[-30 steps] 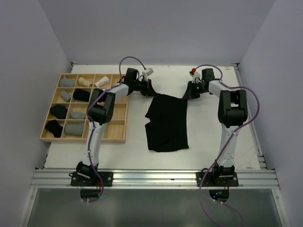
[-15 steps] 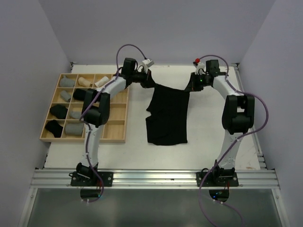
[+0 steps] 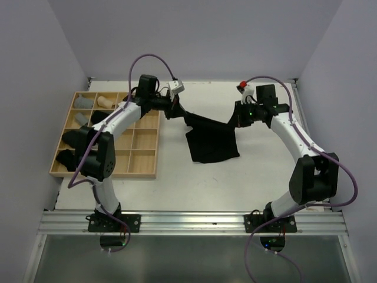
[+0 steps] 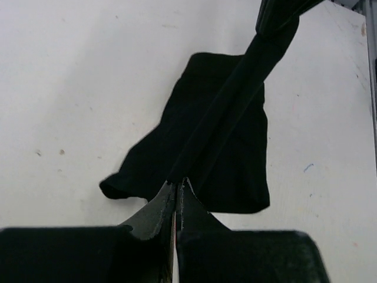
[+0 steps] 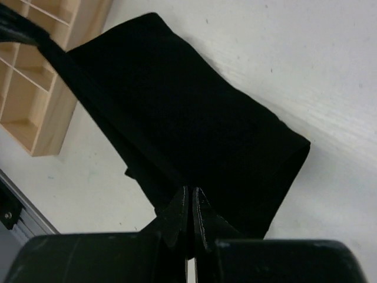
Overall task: Roll the underwear
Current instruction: Fold the underwear
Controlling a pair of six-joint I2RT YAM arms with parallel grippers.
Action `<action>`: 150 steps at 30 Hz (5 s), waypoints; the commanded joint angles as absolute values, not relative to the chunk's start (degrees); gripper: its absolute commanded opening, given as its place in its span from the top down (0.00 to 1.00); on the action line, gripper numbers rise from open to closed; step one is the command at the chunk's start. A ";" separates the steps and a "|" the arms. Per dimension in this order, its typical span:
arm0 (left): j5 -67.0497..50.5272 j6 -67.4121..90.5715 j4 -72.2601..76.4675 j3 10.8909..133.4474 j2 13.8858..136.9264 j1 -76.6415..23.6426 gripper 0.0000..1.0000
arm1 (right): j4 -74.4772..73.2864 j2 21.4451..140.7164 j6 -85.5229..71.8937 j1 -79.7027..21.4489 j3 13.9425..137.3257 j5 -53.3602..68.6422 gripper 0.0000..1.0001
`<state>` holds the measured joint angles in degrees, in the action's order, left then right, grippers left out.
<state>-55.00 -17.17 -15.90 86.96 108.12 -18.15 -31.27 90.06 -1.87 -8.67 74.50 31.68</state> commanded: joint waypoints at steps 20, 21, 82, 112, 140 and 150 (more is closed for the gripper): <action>-35.08 -11.69 -1.77 85.66 108.63 -20.48 1.00 | -29.45 103.52 -4.83 -8.17 91.48 11.52 1.00; -34.29 -11.60 -0.97 87.00 109.42 -20.22 1.00 | -29.27 104.67 -4.66 -8.17 94.45 11.60 1.00; -40.70 -22.06 -5.54 62.66 95.35 -28.30 0.54 | -28.65 89.99 -4.13 -8.79 66.35 18.46 0.66; -32.61 -27.24 -15.47 78.40 112.50 -36.74 1.00 | -28.39 90.44 -3.25 -9.23 58.27 17.93 0.86; -39.19 -37.80 -28.23 68.91 100.73 -34.01 0.53 | -26.89 93.07 -7.29 -10.63 61.87 21.97 0.87; -34.19 -23.92 -11.78 66.27 94.83 -32.26 0.52 | -26.45 101.68 -12.48 -13.52 60.30 19.07 0.88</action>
